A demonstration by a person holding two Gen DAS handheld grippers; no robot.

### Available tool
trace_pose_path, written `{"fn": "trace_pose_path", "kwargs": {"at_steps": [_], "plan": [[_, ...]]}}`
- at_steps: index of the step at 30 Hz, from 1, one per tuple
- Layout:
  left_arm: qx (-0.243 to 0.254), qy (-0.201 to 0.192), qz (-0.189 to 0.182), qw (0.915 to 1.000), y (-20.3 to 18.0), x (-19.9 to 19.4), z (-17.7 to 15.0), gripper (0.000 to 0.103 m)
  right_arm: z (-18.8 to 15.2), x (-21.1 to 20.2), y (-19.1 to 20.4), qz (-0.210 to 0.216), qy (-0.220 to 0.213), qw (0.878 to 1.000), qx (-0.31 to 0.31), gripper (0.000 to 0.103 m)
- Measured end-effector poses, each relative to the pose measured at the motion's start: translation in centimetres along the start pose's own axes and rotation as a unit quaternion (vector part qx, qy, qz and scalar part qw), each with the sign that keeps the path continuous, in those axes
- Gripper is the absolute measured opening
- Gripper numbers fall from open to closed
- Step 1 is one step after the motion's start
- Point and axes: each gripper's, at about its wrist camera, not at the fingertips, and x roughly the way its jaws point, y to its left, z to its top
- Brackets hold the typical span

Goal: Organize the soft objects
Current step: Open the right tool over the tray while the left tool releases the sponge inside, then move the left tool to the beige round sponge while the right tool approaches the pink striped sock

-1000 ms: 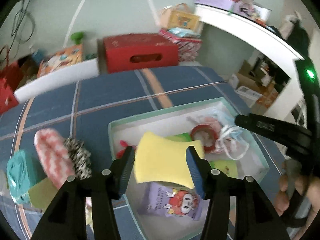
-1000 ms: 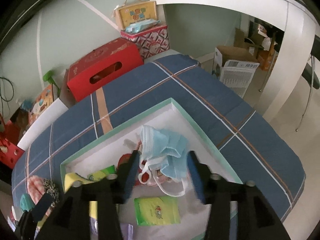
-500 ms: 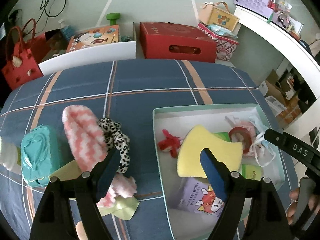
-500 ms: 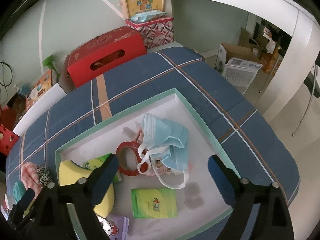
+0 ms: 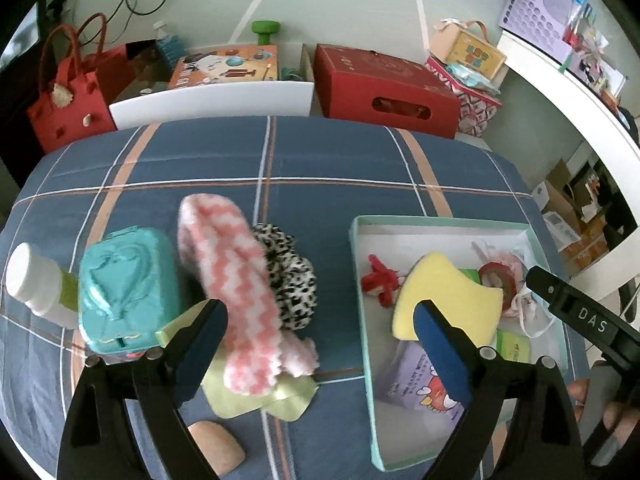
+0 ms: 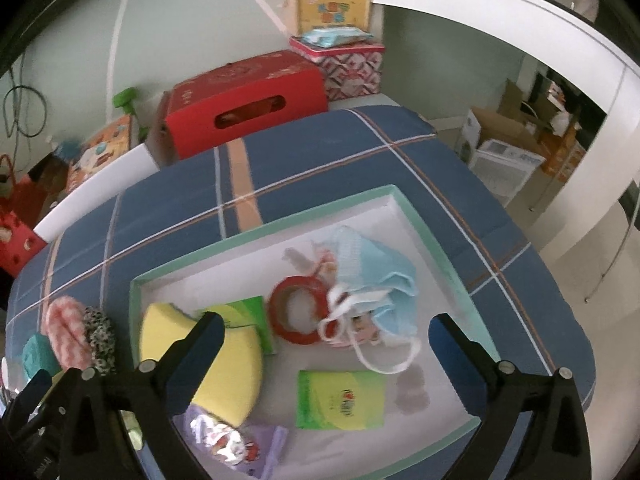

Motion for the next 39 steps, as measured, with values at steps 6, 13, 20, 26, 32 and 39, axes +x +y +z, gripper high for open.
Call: {"fn": "trace_pose_path", "kwargs": {"at_steps": [6, 13, 20, 26, 32, 39], "plan": [[-0.009, -0.013, 0.018, 0.9997, 2.0, -1.9, 0.4, 0.094, -0.1, -0.8, 2.3, 0.029, -0.006, 0.999, -0.023, 0.103], [-0.038, -0.035, 0.036, 0.9980, 5.4, -4.3, 0.5, 0.094, -0.5, -1.6, 5.4, 0.085, -0.012, 0.995, -0.047, 0.103], [-0.071, -0.042, 0.054, 0.9951, 8.4, -5.3, 0.1, 0.094, -1.4, -1.9, 8.2, 0.114, -0.011, 0.990, -0.080, 0.103], [-0.093, -0.026, 0.056, 0.9938, 9.8, -4.7, -1.3, 0.094, -2.7, -2.2, 10.3, 0.142, -0.002, 0.985, -0.095, 0.103], [-0.102, -0.012, 0.055, 0.9932, 10.6, -4.4, -2.8, 0.094, -4.6, -2.4, 11.9, 0.161, 0.008, 0.980, -0.113, 0.103], [-0.101, 0.009, 0.054, 0.9933, 11.0, -3.6, -4.7, 0.094, -6.3, -2.0, 12.1, 0.178, 0.027, 0.978, -0.103, 0.103]]}}
